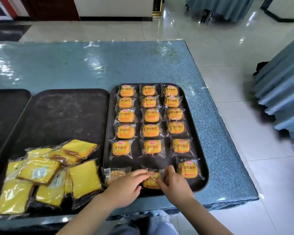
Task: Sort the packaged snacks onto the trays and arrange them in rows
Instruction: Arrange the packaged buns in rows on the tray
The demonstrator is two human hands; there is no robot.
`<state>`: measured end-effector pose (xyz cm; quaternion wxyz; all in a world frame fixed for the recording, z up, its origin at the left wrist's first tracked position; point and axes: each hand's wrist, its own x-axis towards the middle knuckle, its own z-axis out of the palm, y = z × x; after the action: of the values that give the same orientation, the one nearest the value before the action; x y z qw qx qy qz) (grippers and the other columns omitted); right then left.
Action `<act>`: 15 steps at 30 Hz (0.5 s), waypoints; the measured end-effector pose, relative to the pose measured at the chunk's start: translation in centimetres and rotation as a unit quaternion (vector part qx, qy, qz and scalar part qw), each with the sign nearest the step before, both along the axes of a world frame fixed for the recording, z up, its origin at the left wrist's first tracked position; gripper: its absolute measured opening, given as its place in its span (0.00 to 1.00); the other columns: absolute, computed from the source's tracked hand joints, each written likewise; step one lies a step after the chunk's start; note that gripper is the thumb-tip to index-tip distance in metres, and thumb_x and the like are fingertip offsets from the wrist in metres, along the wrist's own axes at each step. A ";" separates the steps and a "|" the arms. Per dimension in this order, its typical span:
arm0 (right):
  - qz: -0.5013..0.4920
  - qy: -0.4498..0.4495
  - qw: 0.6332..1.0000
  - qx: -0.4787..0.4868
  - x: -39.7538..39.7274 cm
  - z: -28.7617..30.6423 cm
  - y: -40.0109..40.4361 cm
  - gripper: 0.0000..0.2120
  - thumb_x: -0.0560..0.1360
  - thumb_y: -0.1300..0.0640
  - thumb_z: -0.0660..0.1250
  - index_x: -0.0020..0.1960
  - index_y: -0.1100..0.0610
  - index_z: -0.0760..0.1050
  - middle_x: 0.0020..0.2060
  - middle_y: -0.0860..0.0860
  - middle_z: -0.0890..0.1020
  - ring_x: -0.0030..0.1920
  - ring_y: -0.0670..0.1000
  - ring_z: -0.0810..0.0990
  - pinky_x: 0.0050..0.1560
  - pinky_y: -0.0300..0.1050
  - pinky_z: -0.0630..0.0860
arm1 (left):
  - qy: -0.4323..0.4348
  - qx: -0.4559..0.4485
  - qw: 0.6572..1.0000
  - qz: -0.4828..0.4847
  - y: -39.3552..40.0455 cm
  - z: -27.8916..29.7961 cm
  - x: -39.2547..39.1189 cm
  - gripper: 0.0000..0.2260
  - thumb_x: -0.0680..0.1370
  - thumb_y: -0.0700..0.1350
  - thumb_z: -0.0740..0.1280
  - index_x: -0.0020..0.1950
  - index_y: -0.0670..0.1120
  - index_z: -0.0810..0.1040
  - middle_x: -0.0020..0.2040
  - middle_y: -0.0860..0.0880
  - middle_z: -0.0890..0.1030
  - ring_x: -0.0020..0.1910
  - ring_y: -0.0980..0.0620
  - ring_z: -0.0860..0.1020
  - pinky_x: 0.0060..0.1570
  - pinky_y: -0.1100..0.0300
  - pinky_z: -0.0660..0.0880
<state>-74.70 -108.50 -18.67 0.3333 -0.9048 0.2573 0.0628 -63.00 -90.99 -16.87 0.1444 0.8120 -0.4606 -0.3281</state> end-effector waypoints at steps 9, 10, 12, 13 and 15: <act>0.200 -0.128 0.953 -0.189 -2.0 -2.3 -0.2 0.13 0.66 0.57 0.77 0.48 0.49 0.78 0.50 0.45 0.79 0.46 0.46 0.79 0.33 0.37 0.75 | -0.124 0.000 0.984 -0.126 0.8 -1.1 -1.0 0.26 0.80 0.38 0.55 0.77 0.55 0.58 0.78 0.51 0.55 0.72 0.46 0.64 0.68 0.49 0.67; 0.197 -0.119 0.956 -0.183 -2.1 -2.5 -0.3 0.14 0.66 0.57 0.77 0.48 0.49 0.78 0.51 0.45 0.79 0.46 0.46 0.79 0.31 0.36 0.74 | -0.136 -0.005 0.982 -0.129 0.9 -1.5 -1.0 0.28 0.78 0.37 0.56 0.77 0.55 0.57 0.78 0.51 0.56 0.71 0.46 0.66 0.67 0.50 0.69; 0.189 -0.108 0.960 -0.177 -1.7 -2.7 -0.6 0.15 0.67 0.58 0.76 0.51 0.50 0.77 0.53 0.45 0.78 0.48 0.47 0.79 0.28 0.36 0.74 | -0.156 -0.012 0.980 -0.125 0.8 -2.1 -1.2 0.31 0.76 0.37 0.58 0.77 0.54 0.56 0.78 0.50 0.57 0.70 0.46 0.67 0.64 0.50 0.71; 0.186 -0.105 0.961 -0.175 -1.3 -2.7 -0.7 0.15 0.67 0.59 0.76 0.52 0.51 0.77 0.54 0.46 0.78 0.50 0.48 0.79 0.28 0.36 0.75 | -0.157 -0.010 0.981 -0.116 0.7 -2.3 -1.3 0.32 0.76 0.36 0.58 0.78 0.53 0.55 0.78 0.50 0.56 0.71 0.46 0.67 0.65 0.51 0.71; 0.181 -0.105 0.963 -0.171 -0.5 -2.8 -0.8 0.16 0.67 0.62 0.75 0.53 0.53 0.77 0.55 0.48 0.79 0.51 0.50 0.80 0.33 0.37 0.77 | -0.166 -0.012 0.982 -0.093 0.1 -2.4 -1.6 0.32 0.76 0.36 0.58 0.78 0.52 0.53 0.78 0.49 0.55 0.71 0.46 0.66 0.66 0.51 0.69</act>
<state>-75.24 -109.35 -21.43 0.1821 -0.9813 0.0602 -0.0179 -64.57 -90.88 -19.25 0.0443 0.8073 -0.5552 -0.1949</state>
